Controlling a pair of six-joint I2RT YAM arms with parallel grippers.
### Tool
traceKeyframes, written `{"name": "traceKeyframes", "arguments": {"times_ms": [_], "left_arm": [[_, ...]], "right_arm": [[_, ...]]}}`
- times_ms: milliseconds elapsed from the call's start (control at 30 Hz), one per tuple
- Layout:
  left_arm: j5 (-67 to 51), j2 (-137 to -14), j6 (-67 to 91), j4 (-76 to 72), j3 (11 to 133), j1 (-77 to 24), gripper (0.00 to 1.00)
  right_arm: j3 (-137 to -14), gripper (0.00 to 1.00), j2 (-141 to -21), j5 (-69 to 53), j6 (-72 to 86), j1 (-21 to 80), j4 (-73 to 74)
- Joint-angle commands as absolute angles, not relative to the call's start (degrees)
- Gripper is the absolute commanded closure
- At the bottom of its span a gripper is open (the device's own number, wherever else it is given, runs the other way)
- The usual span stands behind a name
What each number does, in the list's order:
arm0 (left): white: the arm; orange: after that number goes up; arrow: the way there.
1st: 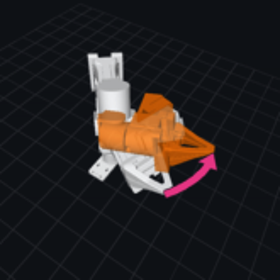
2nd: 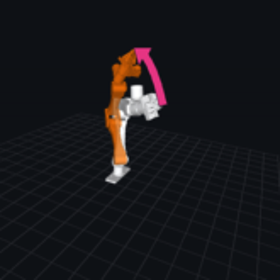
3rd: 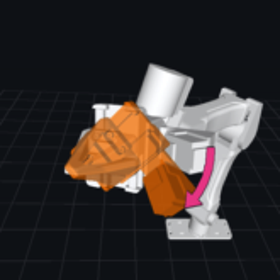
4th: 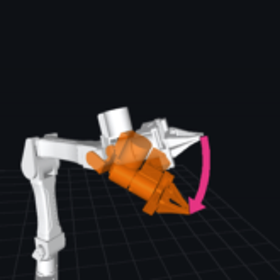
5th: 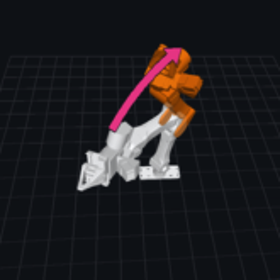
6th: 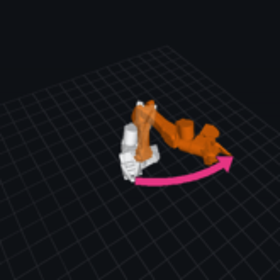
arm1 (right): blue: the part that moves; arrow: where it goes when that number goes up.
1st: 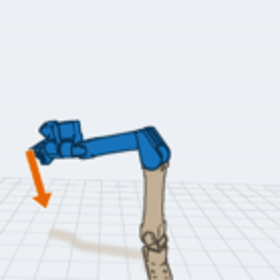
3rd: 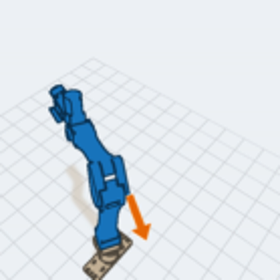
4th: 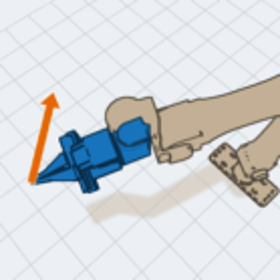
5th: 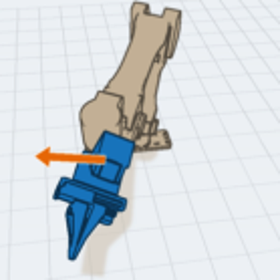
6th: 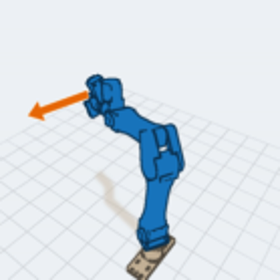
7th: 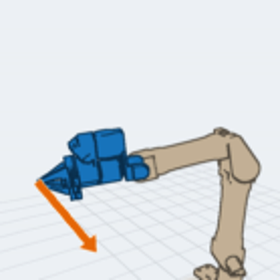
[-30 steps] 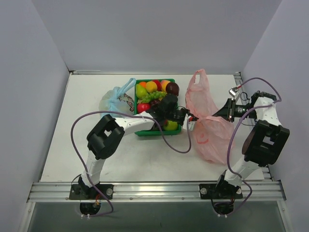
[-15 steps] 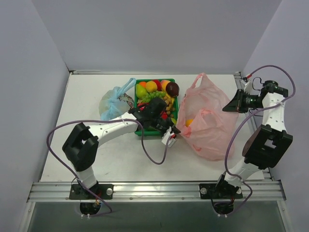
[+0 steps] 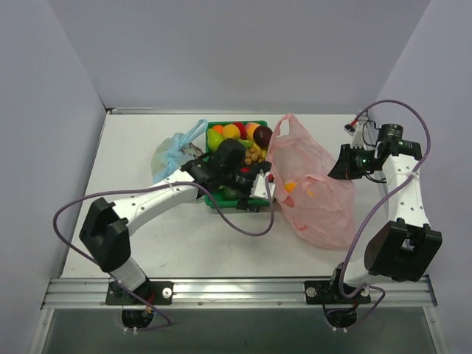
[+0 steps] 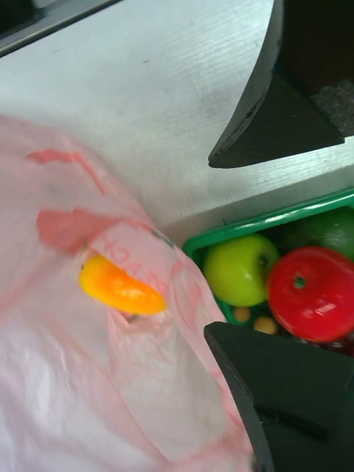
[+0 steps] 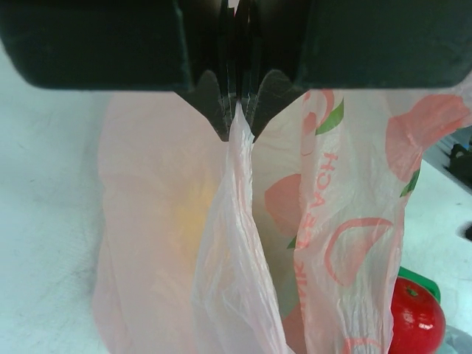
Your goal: Place the fake fruits into the plastic bag and tie a complex knot
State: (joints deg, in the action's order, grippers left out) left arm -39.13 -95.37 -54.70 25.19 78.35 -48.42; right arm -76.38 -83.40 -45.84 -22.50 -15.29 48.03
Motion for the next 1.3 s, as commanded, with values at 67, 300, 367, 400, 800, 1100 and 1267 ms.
{"name": "traceKeyframes", "arguments": {"times_ms": [67, 300, 367, 400, 800, 1100, 1267], "left_arm": [[-30.25, -87.28, -30.50, 19.33, 79.63, -44.57, 0.03], [-14.00, -91.05, -21.83, 22.68, 80.77, -41.40, 0.03], [-12.57, -91.49, -19.17, 22.24, 81.03, -41.66, 0.03], [-12.31, -91.93, -15.85, 22.06, 81.38, -41.66, 0.02], [9.65, -97.03, 8.42, 24.43, 84.37, -46.93, 0.03], [19.78, -101.42, 14.49, 26.19, 86.48, -50.10, 0.03], [22.50, -103.80, 18.80, 28.56, 87.36, -50.19, 0.03]], "right_arm": [[-76.46, 1.00, -80.86, -41.58, -20.75, -14.50, 46.85], [-77.34, 1.00, -80.95, -39.55, -17.58, -14.50, 46.32], [-77.52, 1.00, -80.86, -39.11, -17.05, -14.41, 46.32], [-77.61, 1.00, -80.95, -38.94, -16.79, -14.33, 46.32], [-75.85, 1.00, -80.51, -38.67, -16.79, -13.98, 46.41], [-75.59, 1.00, -80.95, -39.11, -17.14, -13.97, 46.41], [-74.97, 1.00, -80.86, -38.76, -17.75, -13.97, 46.41]]}}
